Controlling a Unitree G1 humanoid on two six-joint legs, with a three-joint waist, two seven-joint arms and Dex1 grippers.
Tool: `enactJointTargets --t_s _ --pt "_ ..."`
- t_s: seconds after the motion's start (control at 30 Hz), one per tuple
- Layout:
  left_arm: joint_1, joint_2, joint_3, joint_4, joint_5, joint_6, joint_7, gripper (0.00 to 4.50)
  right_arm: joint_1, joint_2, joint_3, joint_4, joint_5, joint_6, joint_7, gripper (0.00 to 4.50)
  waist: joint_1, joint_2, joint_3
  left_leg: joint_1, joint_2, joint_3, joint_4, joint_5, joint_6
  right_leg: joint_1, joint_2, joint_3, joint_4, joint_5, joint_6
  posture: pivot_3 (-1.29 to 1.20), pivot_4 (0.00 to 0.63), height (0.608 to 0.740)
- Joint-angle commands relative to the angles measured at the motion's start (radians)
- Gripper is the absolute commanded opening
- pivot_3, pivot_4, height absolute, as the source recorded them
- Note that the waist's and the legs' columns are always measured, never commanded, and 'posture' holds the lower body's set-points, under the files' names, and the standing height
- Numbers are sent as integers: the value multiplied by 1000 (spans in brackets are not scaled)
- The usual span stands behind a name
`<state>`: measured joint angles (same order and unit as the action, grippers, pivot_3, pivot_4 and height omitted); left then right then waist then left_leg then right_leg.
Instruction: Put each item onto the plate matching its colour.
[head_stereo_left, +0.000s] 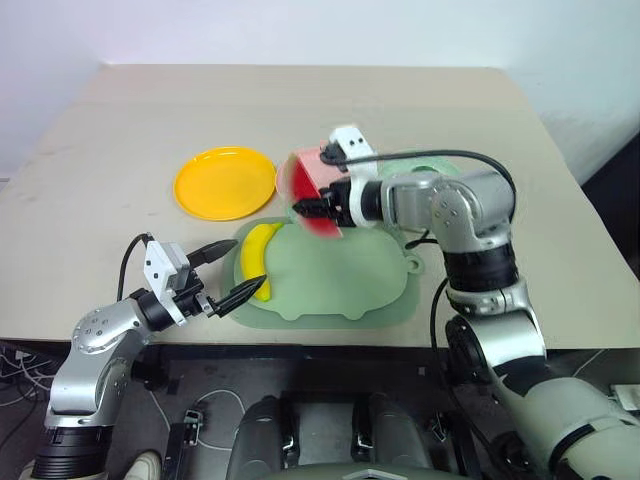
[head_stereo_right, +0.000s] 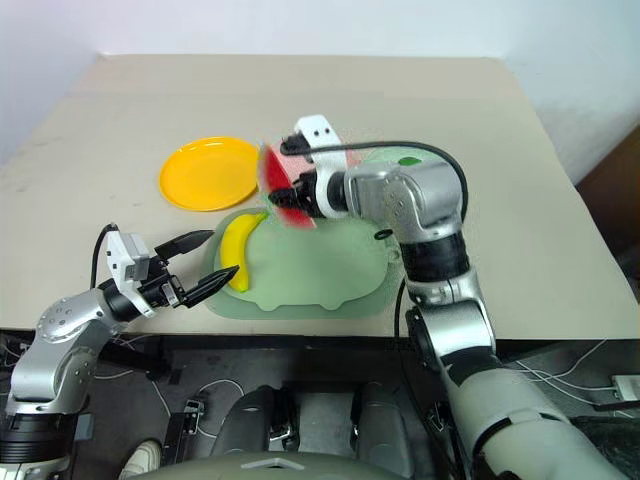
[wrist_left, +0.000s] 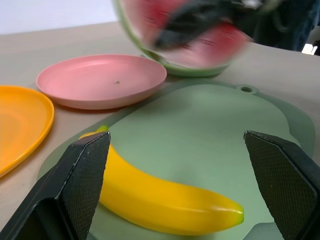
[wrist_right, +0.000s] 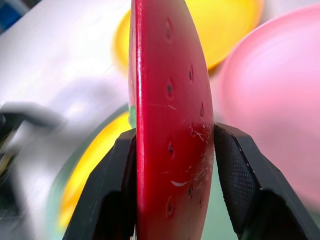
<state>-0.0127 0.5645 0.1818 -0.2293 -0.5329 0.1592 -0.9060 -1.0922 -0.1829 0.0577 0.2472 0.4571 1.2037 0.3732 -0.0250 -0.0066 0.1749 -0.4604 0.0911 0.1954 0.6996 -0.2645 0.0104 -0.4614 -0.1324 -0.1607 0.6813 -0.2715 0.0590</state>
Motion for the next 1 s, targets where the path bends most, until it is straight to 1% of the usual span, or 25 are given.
enactJointTargets --t_s 0.03,0.1,0.2,0.3,0.4,0.53,0.63,0.67,0.83,0.93,1.0 --pt "-4 1 15 -26 4 -21 9 4500 -134 25 15 329 -120 -280 8 1880 -4 0 0 -1 0 0 0 0 0 -1 0 0 0 0 0 0 150 695" --pt "3 0 17 -34 4 -22 13 4500 -221 47 22 562 -193 -468 -4 1880 -8 0 0 -1 -1 1 0 0 0 -1 0 0 0 0 0 0 150 695" --pt "10 0 20 -42 6 -24 22 4500 -302 71 15 797 -263 -630 -38 1880 -19 0 0 -2 -1 3 -1 0 0 -2 0 0 1 0 0 0 150 695" --pt "24 1 22 -54 7 -27 30 4500 -335 88 21 937 -330 -733 -78 1880 -22 0 0 -1 -1 4 -1 1 0 -2 0 1 1 0 1 0 150 695" --pt "42 1 25 -68 8 -30 39 4500 -352 107 10 1004 -365 -772 -82 1880 -23 0 0 -1 -1 4 0 1 0 -2 0 1 2 0 1 0 150 695" --pt "61 -1 28 -83 9 -33 54 4500 -366 130 -11 1035 -385 -792 -65 3261 -23 0 0 -1 -1 3 0 1 -1 -3 0 2 2 -1 1 0 150 695" --pt "69 -5 28 -92 9 -34 65 4500 -375 127 -16 1036 -405 -819 -67 4361 -21 0 0 -1 -1 2 0 1 -1 -3 0 2 2 0 1 0 150 695" --pt "72 -6 27 -94 9 -35 68 4500 -380 122 -22 1034 -407 -824 -69 4471 -20 0 0 -1 -1 2 0 1 -1 -3 0 2 3 0 1 0 150 695" --pt "86 -5 31 -100 4 -37 69 4500 -398 89 -54 1007 -401 -828 -35 4471 -20 0 0 -1 -1 2 0 1 -1 -3 -1 2 3 0 1 0 150 695" --pt "74 -2 31 -88 1 -35 67 4500 -385 62 -67 941 -385 -799 38 4471 -21 0 0 -1 -1 2 0 1 -1 -3 -1 3 3 0 1 0 150 695" --pt "63 -2 31 -81 -1 -31 67 4500 -356 44 -72 859 -368 -767 90 4471 -21 0 0 -1 -1 2 0 1 -1 -3 0 3 3 0 1 0 150 695"
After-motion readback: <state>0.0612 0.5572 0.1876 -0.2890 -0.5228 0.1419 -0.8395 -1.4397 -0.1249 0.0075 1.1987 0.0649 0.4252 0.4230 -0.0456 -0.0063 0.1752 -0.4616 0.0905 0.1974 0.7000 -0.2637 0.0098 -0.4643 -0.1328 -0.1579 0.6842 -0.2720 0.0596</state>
